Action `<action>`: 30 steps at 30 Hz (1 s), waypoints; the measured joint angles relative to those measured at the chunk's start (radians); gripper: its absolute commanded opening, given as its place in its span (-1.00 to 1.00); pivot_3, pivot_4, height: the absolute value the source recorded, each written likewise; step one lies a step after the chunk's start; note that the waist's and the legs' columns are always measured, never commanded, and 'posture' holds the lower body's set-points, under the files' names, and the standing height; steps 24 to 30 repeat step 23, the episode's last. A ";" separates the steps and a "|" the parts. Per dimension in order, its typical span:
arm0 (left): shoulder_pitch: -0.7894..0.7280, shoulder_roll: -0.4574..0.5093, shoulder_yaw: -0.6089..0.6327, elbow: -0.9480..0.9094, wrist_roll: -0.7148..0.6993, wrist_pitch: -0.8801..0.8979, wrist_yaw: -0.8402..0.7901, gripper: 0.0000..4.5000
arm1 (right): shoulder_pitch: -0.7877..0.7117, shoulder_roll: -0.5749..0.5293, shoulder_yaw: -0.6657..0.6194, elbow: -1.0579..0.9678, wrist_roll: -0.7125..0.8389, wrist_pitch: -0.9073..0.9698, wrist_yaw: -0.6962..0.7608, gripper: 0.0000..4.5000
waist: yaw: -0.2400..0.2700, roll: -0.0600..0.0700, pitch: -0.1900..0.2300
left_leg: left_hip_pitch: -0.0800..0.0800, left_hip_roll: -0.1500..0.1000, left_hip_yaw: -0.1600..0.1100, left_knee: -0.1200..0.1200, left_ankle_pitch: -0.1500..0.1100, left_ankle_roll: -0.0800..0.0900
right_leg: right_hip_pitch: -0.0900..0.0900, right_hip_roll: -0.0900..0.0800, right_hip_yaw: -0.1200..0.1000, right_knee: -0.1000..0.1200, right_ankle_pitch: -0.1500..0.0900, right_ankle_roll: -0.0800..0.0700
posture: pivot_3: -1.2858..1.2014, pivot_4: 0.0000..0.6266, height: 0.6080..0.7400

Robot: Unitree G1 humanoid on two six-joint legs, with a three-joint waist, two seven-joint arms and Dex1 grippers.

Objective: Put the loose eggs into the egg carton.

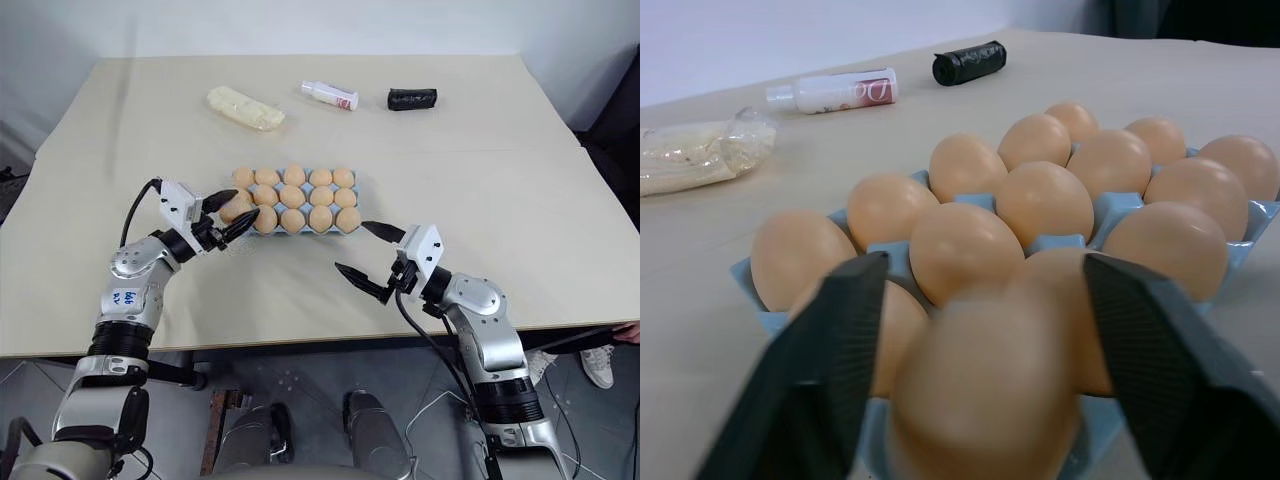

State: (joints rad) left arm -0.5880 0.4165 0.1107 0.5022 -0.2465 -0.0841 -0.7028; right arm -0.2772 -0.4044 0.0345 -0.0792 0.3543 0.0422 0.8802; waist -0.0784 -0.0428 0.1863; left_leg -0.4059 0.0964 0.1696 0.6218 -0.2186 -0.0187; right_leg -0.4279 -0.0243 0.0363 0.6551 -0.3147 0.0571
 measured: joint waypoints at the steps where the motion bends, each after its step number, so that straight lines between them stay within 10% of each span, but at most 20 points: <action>1: 0.008 0.001 0.003 -0.009 -0.002 -0.001 -0.002 0.99 | 0.004 0.000 0.000 -0.001 0.000 0.003 0.000 1.00 | -0.001 0.000 0.000 | 0.000 0.000 0.000 0.000 0.000 0.000 | 0.000 0.000 0.000 0.000 0.000 0.000 | 0.03 -0.52 1.00; 15: 0.539 0.270 0.241 -0.390 -0.094 0.079 -0.109 0.99 | 0.037 -0.050 -0.022 -0.011 0.035 0.026 0.035 1.00 | -0.002 0.000 0.000 | 0.000 0.003 -0.004 -0.004 -0.002 -0.005 | 0.001 -0.004 0.004 -0.003 -0.003 -0.005 | 0.03 -0.52 1.00; 30: 0.573 0.248 0.220 -0.534 -0.108 0.116 -0.106 0.99 | 0.008 -0.100 -0.040 0.060 0.043 0.023 0.111 1.00 | -0.006 0.000 0.000 | 0.000 -0.002 -0.003 -0.009 -0.002 0.000 | 0.004 -0.010 0.003 -0.009 -0.009 -0.016 | 0.03 -0.52 1.00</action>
